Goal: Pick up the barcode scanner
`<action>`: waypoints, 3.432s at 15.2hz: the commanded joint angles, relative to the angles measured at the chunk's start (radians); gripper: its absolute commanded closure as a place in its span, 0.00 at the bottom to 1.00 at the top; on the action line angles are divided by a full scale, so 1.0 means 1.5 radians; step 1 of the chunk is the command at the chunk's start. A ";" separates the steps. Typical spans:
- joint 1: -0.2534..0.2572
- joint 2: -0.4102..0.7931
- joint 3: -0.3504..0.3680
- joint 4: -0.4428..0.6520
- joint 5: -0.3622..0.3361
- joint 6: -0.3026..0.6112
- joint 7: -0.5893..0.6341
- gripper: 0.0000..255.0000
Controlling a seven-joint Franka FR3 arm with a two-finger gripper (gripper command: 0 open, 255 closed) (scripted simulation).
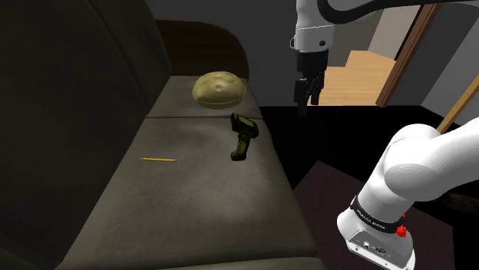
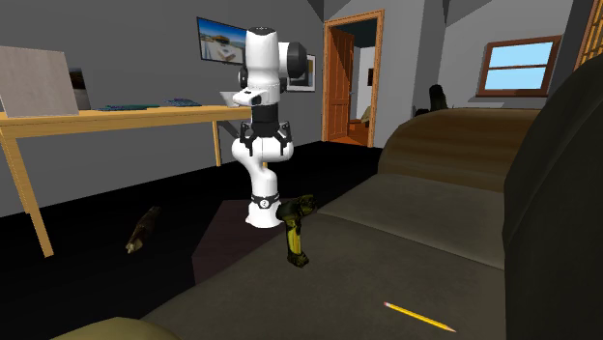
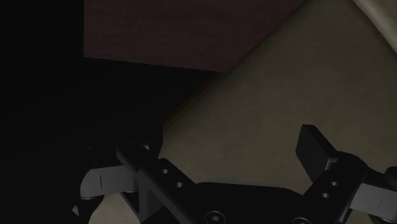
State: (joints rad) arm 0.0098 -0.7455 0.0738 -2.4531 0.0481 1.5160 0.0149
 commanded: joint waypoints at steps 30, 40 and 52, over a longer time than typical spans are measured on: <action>0.301 0.157 -0.332 -0.198 0.206 0.677 -0.729 1.00; 0.279 0.128 -0.312 -0.176 0.181 0.628 -0.696 1.00; 0.255 0.084 -0.283 -0.118 0.149 0.531 -0.643 1.00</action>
